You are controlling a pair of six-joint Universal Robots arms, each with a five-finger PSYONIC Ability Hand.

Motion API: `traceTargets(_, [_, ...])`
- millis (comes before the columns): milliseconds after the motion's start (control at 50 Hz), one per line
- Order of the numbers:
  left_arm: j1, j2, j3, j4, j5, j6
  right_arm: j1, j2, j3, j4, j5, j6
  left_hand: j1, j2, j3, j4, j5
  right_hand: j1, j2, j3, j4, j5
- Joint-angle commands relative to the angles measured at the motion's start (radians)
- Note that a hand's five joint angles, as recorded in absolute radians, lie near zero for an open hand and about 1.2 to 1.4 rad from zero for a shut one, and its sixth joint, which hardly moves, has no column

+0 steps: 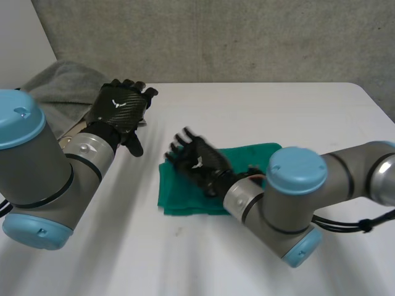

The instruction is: Fold the laundry.

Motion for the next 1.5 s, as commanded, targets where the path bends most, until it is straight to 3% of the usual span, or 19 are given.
traceTargets(20, [-0.002, -0.004, 0.000, 0.027, 0.001, 0.001, -0.119, -0.161, 0.064, 0.090, 0.158, 0.333, -0.022, -0.036, -0.041, -0.030, -0.050, -0.049, -0.039, -0.040, -0.046, -0.045])
traceTargets(100, [-0.003, -0.007, 0.000, 0.029, 0.001, 0.001, -0.182, -0.203, 0.091, 0.239, 0.164, 0.405, -0.022, -0.036, -0.041, -0.030, -0.050, -0.049, -0.039, -0.040, -0.046, -0.045])
traceTargets(220, [-0.002, -0.019, -0.002, 0.029, 0.001, -0.008, -0.314, -0.192, 0.189, 0.344, 0.173, 0.289, -0.022, -0.036, -0.041, -0.030, -0.050, -0.049, -0.039, -0.040, -0.046, -0.045])
traceTargets(240, [-0.002, -0.022, -0.002, 0.029, 0.001, -0.010, -0.329, -0.192, 0.203, 0.341, 0.173, 0.262, -0.022, -0.036, -0.041, -0.030, -0.050, 0.028, 0.038, 0.037, 0.031, 0.032])
traceTargets(300, [-0.003, -0.030, -0.003, 0.029, 0.001, -0.010, -0.375, -0.184, 0.234, 0.292, 0.176, 0.171, -0.022, -0.036, -0.041, -0.030, -0.050, 0.699, 0.709, 0.708, 0.702, 0.703])
traceTargets(320, [-0.003, -0.031, -0.003, 0.029, 0.001, -0.010, -0.384, -0.187, 0.242, 0.249, 0.178, 0.137, -0.022, -0.036, -0.041, -0.030, -0.050, 1.155, 1.164, 1.164, 1.158, 1.159])
traceTargets(380, [-0.002, -0.031, -0.003, 0.029, 0.001, -0.010, -0.388, -0.190, 0.245, 0.169, 0.192, 0.108, -0.022, -0.036, -0.041, -0.030, -0.050, 1.173, 1.183, 1.182, 1.176, 1.177])
traceTargets(500, [-0.003, -0.031, -0.002, 0.029, 0.001, -0.010, -0.336, -0.206, 0.222, 0.011, 0.251, 0.080, -0.022, -0.036, -0.041, -0.030, -0.050, 1.173, 1.183, 1.182, 1.176, 1.177])
traceTargets(600, [-0.005, -0.030, -0.002, 0.029, 0.000, -0.011, -0.153, -0.206, 0.161, -0.034, 0.207, 0.090, -0.022, -0.036, -0.041, -0.030, -0.050, 1.173, 1.183, 1.182, 1.176, 1.177])
traceTargets(760, [0.003, -0.022, -0.011, 0.027, -0.003, -0.013, 0.023, -0.076, 0.142, -0.060, -0.095, 0.088, -0.022, -0.036, -0.041, -0.030, -0.050, 1.173, 1.183, 1.182, 1.176, 1.177])
traceTargets(800, [0.014, -0.021, -0.018, 0.029, -0.003, -0.013, 0.027, -0.046, 0.134, -0.045, -0.124, 0.091, -0.022, -0.036, -0.041, -0.030, -0.050, 1.173, 1.183, 1.182, 1.176, 1.177])
traceTargets(840, [0.018, -0.021, -0.020, 0.027, -0.003, -0.014, 0.027, -0.016, 0.096, -0.016, -0.102, 0.096, -0.022, -0.036, -0.041, -0.030, -0.050, 1.173, 1.183, 1.182, 1.176, 1.177])
traceTargets(880, [0.017, -0.021, -0.019, 0.029, -0.003, -0.016, 0.024, -0.014, 0.070, 0.011, -0.059, 0.109, -0.022, -0.036, -0.041, -0.030, -0.050, 0.666, 0.676, 0.675, 0.669, 0.670])
traceTargets(920, [0.014, -0.021, -0.015, 0.029, -0.003, -0.020, 0.020, -0.025, 0.046, 0.040, 0.041, 0.164, -0.022, -0.036, -0.041, -0.030, -0.050, -0.049, -0.039, -0.040, -0.046, -0.045])
traceTargets(1000, [0.006, -0.027, 0.003, 0.029, -0.002, -0.051, 0.001, -0.066, 0.041, 0.061, 0.155, 0.314, -0.022, -0.036, -0.041, -0.030, -0.050, -0.049, -0.039, -0.040, -0.046, -0.045])
traceTargets(1120, [-0.021, -0.076, 0.076, 0.033, -0.002, -0.186, -0.082, -0.182, 0.059, 0.095, 0.153, 0.623, -0.015, -0.029, -0.035, -0.024, -0.043, -0.049, -0.039, -0.040, -0.046, -0.045])
traceTargets(1180, [-0.077, -0.131, 0.136, 0.026, 0.007, -0.272, -0.131, -0.204, 0.045, 0.172, 0.152, 0.731, 0.011, -0.003, -0.008, 0.003, -0.017, -0.049, -0.039, -0.040, -0.046, -0.045])
traceTargets(1320, [-0.156, -0.321, 0.290, -0.019, 0.072, -0.349, -0.219, -0.154, -0.040, 0.351, 0.166, 0.749, 0.020, 0.006, 0.001, 0.012, -0.008, -0.049, -0.039, -0.040, -0.046, -0.045])
traceTargets(1500, [-0.179, -0.485, 0.403, -0.201, 0.024, -0.344, -0.219, -0.017, -0.131, 0.416, 0.126, 0.743, 0.085, 0.071, 0.065, 0.076, 0.057, -0.049, -0.039, -0.040, -0.046, -0.045])
